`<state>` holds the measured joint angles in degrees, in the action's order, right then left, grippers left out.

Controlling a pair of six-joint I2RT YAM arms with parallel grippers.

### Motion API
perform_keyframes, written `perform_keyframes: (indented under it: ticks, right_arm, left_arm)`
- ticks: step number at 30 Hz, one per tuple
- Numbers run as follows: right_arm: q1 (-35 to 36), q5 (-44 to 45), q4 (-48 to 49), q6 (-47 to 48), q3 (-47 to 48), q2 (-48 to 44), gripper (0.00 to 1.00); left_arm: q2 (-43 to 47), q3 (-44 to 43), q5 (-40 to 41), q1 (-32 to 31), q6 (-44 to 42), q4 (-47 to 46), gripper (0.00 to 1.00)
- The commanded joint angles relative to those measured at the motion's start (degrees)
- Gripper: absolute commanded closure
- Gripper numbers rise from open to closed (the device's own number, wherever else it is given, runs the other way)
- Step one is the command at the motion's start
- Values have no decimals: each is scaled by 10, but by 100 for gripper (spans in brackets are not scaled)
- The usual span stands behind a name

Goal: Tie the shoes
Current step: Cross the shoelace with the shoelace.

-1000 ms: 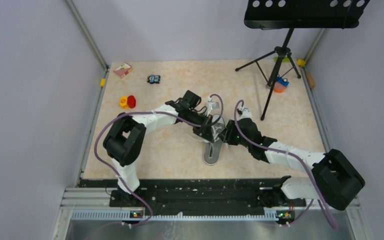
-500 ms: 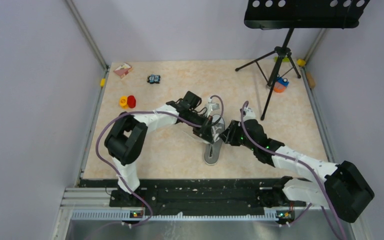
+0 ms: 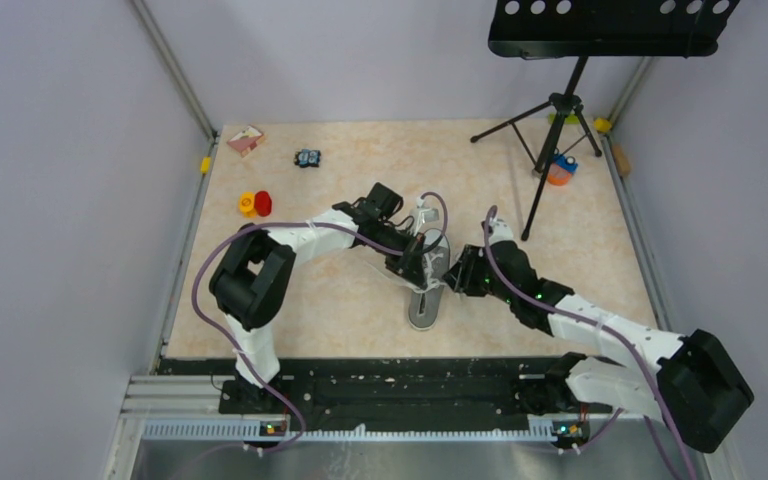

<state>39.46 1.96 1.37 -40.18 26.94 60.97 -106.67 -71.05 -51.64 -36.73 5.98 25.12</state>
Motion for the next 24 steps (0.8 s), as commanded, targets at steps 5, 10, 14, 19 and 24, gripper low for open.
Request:
perform_keyframes:
  ticks: [5, 10, 14, 19, 24]
  right_arm:
    - [-4, 43, 10, -5, 25, 9, 60]
    - [-4, 13, 29, 12, 28, 28, 62]
    - [-4, -7, 22, 36, 28, 15, 69]
    - [-4, -37, -4, 52, 23, -7, 69]
    - [22, -45, -11, 30, 12, -26, 63]
  left_arm:
    - [3, -10, -23, 2, -13, 5, 100]
    - [13, -10, -24, 2, 3, -9, 100]
    - [22, -9, -26, 1, 17, -24, 100]
    - [25, -13, -29, 2, 21, -28, 100]
    - [29, -14, -33, 1, 25, -29, 100]
